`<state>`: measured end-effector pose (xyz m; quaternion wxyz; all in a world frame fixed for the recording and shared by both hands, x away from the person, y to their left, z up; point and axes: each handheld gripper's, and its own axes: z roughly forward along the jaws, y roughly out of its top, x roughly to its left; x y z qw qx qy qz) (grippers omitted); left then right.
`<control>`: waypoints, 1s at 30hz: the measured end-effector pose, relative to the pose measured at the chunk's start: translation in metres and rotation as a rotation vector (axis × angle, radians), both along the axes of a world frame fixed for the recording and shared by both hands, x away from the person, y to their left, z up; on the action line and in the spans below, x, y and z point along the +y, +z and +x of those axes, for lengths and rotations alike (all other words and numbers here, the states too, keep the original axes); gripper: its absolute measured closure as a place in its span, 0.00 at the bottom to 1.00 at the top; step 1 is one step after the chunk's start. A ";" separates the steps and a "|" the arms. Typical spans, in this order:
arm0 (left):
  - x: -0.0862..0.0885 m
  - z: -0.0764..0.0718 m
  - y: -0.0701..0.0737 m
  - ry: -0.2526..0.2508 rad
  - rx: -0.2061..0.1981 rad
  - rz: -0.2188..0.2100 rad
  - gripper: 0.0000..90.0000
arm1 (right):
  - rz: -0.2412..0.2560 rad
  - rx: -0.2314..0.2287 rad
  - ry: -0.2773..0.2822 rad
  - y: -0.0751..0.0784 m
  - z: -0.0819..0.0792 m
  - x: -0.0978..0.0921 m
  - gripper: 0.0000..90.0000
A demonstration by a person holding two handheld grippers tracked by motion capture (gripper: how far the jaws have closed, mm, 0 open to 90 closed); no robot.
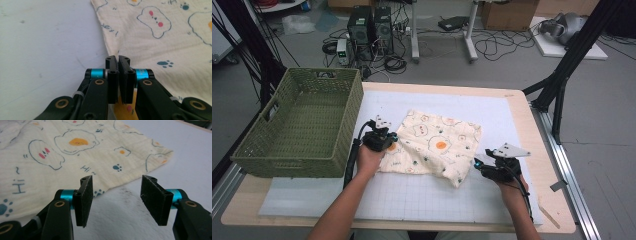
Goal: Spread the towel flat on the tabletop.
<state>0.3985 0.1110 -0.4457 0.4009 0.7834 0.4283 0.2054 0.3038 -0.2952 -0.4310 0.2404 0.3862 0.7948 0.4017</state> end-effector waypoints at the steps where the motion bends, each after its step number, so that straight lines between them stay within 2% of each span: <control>1: 0.002 0.000 0.000 0.004 -0.001 -0.002 0.95 | 0.000 0.007 0.015 -0.001 0.001 0.004 0.48; 6: 0.004 -0.002 -0.002 -0.002 0.003 -0.007 0.95 | 0.011 0.031 0.075 -0.004 0.003 0.025 0.47; 8: 0.004 -0.004 -0.004 -0.005 0.005 -0.008 0.95 | 0.014 0.062 0.078 -0.007 0.005 0.033 0.47; 11: 0.007 -0.005 -0.003 -0.008 0.005 -0.021 0.95 | -0.029 0.108 0.093 -0.015 0.010 0.044 0.51; 12: 0.007 -0.006 -0.002 -0.007 0.005 -0.026 0.95 | -0.046 0.122 0.101 -0.018 0.011 0.046 0.55; 13: 0.008 -0.006 -0.001 -0.009 0.006 -0.027 0.95 | -0.034 0.110 0.115 -0.019 0.011 0.046 0.63; 15: 0.010 -0.007 -0.001 -0.006 0.007 -0.034 0.95 | -0.029 0.114 0.148 -0.019 0.012 0.045 0.78; 16: 0.010 -0.007 -0.001 -0.004 0.010 -0.043 0.95 | -0.044 0.107 0.153 -0.018 0.012 0.044 0.90; 17: 0.011 -0.008 -0.001 -0.010 0.016 -0.036 0.95 | -0.073 0.091 0.153 -0.017 0.012 0.045 0.95; 20: 0.011 -0.011 -0.003 -0.016 0.020 -0.048 0.95 | -0.146 0.074 0.123 -0.014 0.018 0.044 0.97; 21: 0.010 -0.012 -0.004 -0.016 0.023 -0.057 0.95 | -0.156 0.071 0.108 -0.014 0.021 0.043 0.97; 27: 0.006 -0.018 -0.002 -0.046 0.019 -0.038 0.94 | -0.175 0.052 -0.036 -0.014 0.037 0.028 0.97; 28: 0.006 -0.019 -0.002 -0.038 0.023 -0.047 0.89 | -0.166 0.053 -0.053 -0.015 0.038 0.026 0.97; 30: 0.008 -0.020 -0.001 -0.021 0.039 -0.077 0.74 | -0.137 0.062 -0.068 -0.014 0.039 0.022 0.88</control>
